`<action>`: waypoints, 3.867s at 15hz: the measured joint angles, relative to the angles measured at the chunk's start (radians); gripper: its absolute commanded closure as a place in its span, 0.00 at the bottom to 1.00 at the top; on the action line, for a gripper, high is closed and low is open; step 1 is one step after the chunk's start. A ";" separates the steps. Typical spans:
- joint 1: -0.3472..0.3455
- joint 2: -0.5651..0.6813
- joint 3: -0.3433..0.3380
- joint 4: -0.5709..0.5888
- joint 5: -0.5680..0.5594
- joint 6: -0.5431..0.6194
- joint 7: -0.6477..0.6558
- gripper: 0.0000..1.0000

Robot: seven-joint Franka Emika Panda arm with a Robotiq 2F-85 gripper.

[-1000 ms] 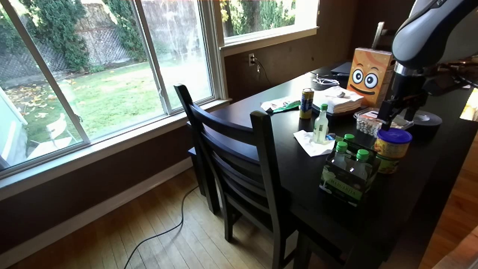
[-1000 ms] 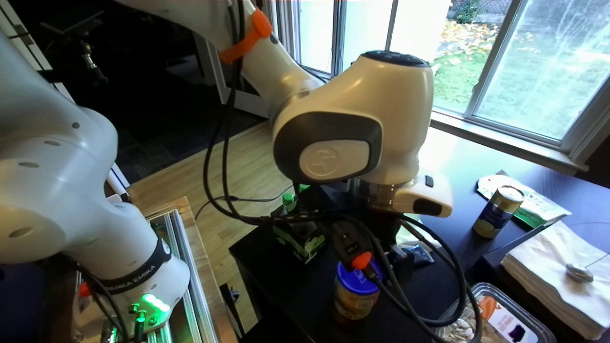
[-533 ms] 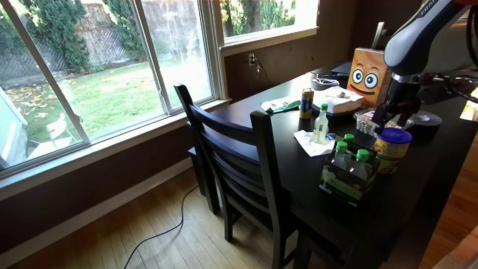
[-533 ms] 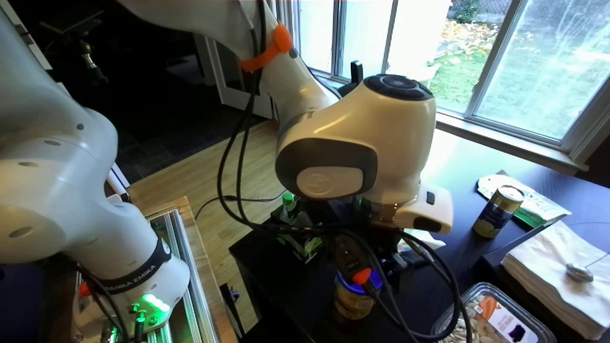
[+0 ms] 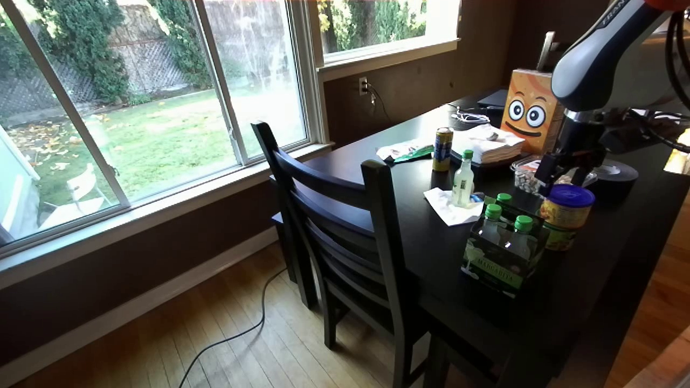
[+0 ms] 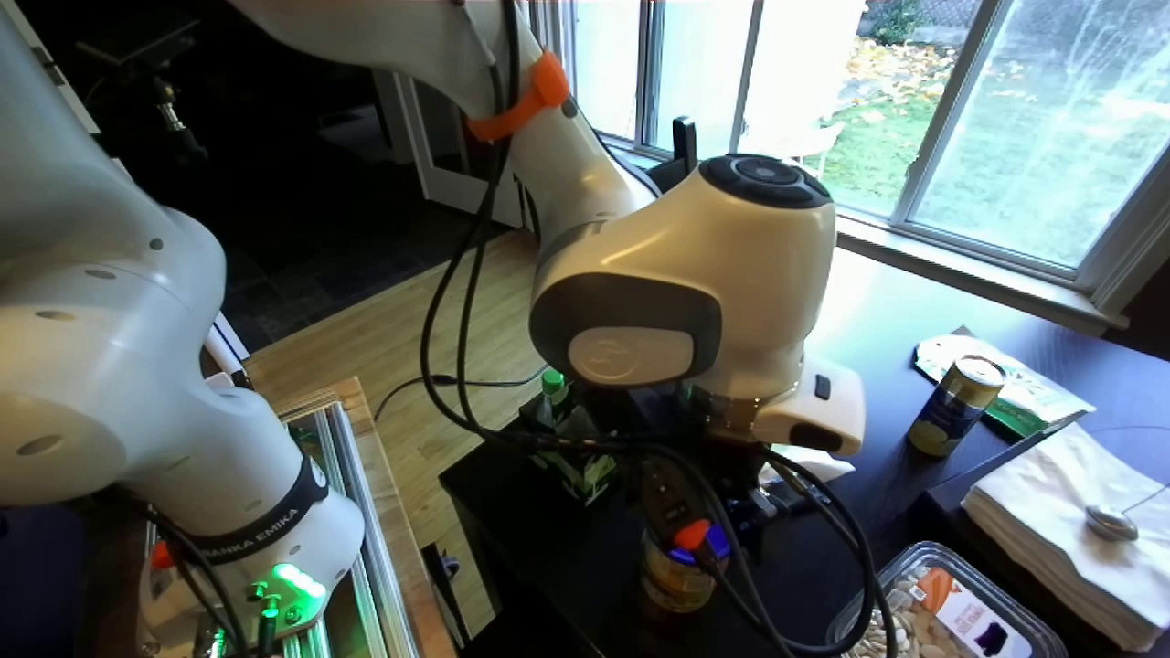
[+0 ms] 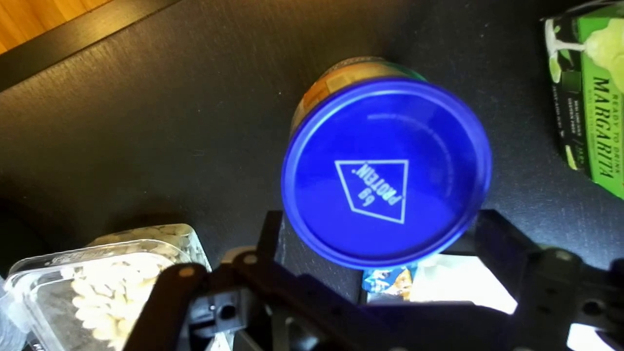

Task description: Take the can with the blue lid off of the can with the green lid

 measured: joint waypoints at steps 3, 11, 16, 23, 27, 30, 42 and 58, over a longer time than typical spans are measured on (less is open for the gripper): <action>0.000 0.009 0.001 0.000 0.000 -0.002 -0.001 0.00; 0.000 0.024 0.002 0.002 0.001 -0.030 -0.001 0.00; 0.000 0.025 0.002 0.014 0.000 -0.122 -0.001 0.00; 0.000 0.027 0.002 0.038 0.000 -0.247 -0.001 0.29; -0.001 0.035 0.002 0.053 0.000 -0.286 0.002 0.29; -0.002 0.034 0.002 0.075 0.000 -0.323 0.004 0.29; 0.009 -0.010 0.030 0.284 0.109 -0.503 0.027 0.04; 0.086 0.157 0.159 0.634 0.104 -0.673 -0.003 0.29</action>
